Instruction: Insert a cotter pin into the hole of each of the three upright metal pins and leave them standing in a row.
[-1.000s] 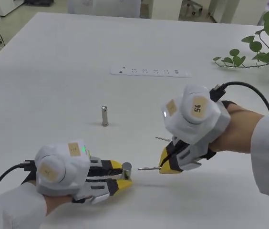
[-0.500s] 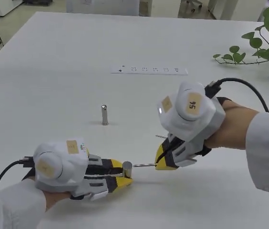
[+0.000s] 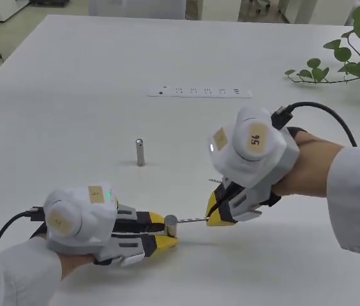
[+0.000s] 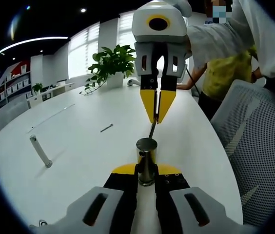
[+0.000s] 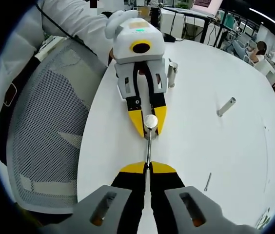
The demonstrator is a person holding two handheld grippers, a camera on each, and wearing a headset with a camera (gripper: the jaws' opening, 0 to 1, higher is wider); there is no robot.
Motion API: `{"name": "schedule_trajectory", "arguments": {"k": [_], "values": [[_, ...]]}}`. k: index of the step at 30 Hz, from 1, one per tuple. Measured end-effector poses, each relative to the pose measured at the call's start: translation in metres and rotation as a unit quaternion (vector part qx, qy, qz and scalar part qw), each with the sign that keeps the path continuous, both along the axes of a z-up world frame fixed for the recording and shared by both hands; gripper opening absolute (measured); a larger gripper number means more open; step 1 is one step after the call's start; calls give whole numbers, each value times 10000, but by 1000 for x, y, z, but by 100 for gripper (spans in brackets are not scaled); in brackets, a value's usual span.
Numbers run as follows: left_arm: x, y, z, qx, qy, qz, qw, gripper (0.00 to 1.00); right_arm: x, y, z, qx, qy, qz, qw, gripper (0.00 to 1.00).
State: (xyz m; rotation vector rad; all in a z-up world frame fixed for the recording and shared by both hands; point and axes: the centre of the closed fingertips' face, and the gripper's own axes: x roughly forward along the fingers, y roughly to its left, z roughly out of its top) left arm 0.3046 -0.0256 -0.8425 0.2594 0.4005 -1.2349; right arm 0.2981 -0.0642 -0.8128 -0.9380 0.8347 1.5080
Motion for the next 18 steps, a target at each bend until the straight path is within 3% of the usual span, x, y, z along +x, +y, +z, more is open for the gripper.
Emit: {"name": "schedule_trajectory", "arguments": {"k": [18], "values": [[1,1,0,5,43,59,10000,11,-2,4,-1,78,3,-53,10000,3]]}}
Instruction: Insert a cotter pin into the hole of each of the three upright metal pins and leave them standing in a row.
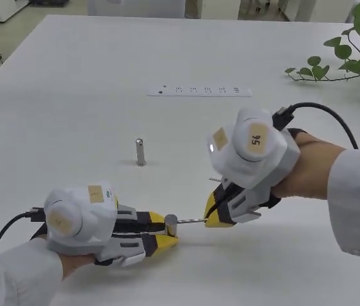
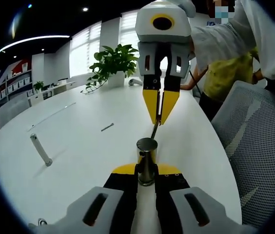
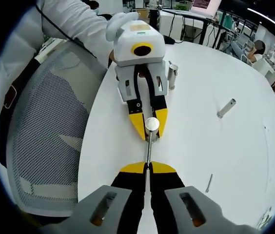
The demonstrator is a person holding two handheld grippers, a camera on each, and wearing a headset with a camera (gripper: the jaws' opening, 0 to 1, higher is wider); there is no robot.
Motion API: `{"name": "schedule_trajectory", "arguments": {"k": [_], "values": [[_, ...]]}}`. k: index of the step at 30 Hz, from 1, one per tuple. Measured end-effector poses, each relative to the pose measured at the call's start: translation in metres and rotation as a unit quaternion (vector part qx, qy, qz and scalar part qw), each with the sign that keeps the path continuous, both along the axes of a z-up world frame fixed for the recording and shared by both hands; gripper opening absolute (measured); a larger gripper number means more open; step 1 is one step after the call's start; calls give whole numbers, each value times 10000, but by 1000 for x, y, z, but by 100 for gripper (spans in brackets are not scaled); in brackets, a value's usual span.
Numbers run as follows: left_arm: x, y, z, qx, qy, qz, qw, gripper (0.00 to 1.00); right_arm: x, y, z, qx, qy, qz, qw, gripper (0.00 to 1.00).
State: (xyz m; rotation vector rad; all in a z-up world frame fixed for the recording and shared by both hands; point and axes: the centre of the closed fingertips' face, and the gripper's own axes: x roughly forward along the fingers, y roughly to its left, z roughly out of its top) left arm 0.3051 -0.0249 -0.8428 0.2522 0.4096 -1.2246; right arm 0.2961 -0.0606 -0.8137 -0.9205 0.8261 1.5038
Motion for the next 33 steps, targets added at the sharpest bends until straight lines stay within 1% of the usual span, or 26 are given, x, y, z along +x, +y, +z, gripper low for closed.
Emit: {"name": "schedule_trajectory", "arguments": {"k": [5,8,11,19,22,27,33], "values": [[0,0,0,0,15,55,10000,11,1,1,-3,-29,26,-21,10000,3],[1,1,0,-14,46,172,9998,11,-2,4,-4,13,80,-67,9999,3],[1,1,0,-33,29,222,9997,11,-3,7,-7,41,75,-89,9999,3],[2,1,0,-75,72,278,9996,11,1,12,-7,6,5,-30,10000,3],[2,1,0,-91,84,309,9994,11,0,17,-6,13,-20,22,10000,3],[2,1,0,-68,56,322,9994,11,-1,24,-7,22,-58,81,9999,3],[2,1,0,-69,41,351,9994,11,-2,27,-6,3,-94,142,9999,3]]}}
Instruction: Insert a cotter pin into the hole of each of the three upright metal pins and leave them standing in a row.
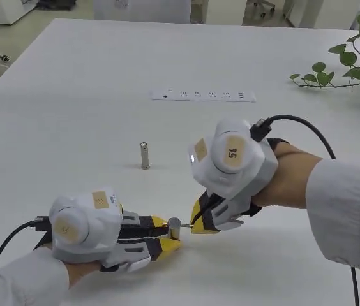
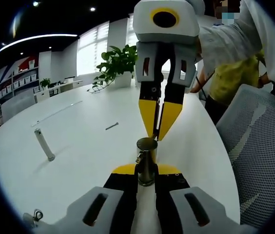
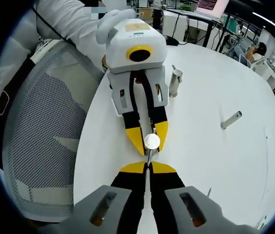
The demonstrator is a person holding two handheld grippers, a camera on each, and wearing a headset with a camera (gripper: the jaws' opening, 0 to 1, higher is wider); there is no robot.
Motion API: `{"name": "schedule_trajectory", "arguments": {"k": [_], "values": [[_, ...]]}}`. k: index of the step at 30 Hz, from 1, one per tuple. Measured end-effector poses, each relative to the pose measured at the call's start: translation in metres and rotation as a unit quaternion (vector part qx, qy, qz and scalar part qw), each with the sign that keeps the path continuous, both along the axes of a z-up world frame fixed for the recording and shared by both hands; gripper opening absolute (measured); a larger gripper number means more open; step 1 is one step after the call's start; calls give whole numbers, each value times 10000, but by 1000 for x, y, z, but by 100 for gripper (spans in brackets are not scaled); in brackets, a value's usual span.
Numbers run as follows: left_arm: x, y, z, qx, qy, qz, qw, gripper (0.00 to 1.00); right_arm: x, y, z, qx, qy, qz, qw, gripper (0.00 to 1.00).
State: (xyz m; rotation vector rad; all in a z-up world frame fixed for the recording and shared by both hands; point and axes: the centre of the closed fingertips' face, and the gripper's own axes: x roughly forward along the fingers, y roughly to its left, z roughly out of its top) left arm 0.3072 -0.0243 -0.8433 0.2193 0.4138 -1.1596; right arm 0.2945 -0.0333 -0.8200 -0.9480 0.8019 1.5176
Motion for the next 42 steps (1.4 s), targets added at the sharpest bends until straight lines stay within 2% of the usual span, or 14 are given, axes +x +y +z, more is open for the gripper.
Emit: {"name": "schedule_trajectory", "arguments": {"k": [23,36,42], "values": [[0,0,-4,7,-46,25,10000,11,1,9,1,-191,-215,356,9990,3],[-4,-4,0,-8,-51,41,10000,11,2,5,-1,-238,-140,358,9990,5],[-5,-5,1,-8,-49,41,10000,11,2,4,-3,-242,-100,304,9992,11]]}}
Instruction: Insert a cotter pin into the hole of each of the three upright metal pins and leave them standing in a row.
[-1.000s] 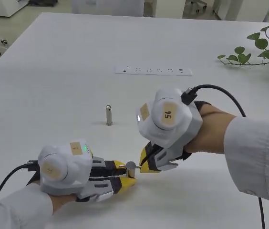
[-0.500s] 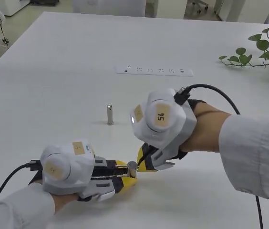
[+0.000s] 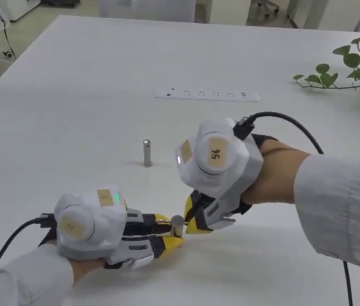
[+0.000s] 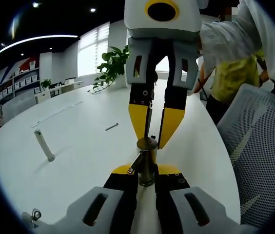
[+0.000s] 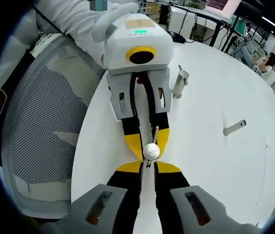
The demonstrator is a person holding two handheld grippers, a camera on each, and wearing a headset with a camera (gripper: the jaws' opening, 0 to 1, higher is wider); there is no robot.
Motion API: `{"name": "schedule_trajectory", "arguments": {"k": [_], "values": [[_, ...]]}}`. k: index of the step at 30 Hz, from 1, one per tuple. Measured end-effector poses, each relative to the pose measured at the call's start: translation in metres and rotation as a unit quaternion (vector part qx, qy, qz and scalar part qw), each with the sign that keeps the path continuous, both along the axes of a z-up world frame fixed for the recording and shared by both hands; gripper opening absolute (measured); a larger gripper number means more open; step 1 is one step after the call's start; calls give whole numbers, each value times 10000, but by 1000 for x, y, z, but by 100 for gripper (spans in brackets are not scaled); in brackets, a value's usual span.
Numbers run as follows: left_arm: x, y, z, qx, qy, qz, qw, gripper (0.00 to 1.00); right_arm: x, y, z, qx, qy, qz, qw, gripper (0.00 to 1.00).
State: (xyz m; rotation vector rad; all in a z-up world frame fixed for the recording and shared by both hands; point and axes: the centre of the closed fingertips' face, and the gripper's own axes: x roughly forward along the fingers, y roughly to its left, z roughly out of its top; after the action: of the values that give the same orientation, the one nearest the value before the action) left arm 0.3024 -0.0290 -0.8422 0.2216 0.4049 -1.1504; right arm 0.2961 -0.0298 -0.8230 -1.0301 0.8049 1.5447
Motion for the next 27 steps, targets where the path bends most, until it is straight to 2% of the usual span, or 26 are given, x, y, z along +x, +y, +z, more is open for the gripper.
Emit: {"name": "schedule_trajectory", "arguments": {"k": [8,12,16,17,21,27], "values": [[0,1,0,1,-8,-2,10000,11,-1,0,-1,62,29,-94,9999,13],[1,2,0,0,-19,-6,10000,11,-1,0,-1,180,98,-246,9995,15],[1,3,-1,-18,-25,0,10000,11,-2,2,-1,411,177,-487,9978,16],[1,3,-1,-23,-26,0,10000,11,-3,4,-1,517,272,-617,9964,16],[2,4,-2,-52,-38,15,10000,11,0,7,2,793,311,-841,9928,18],[2,4,-2,-60,-74,21,10000,11,-2,15,5,1072,375,-930,9892,20]]}}
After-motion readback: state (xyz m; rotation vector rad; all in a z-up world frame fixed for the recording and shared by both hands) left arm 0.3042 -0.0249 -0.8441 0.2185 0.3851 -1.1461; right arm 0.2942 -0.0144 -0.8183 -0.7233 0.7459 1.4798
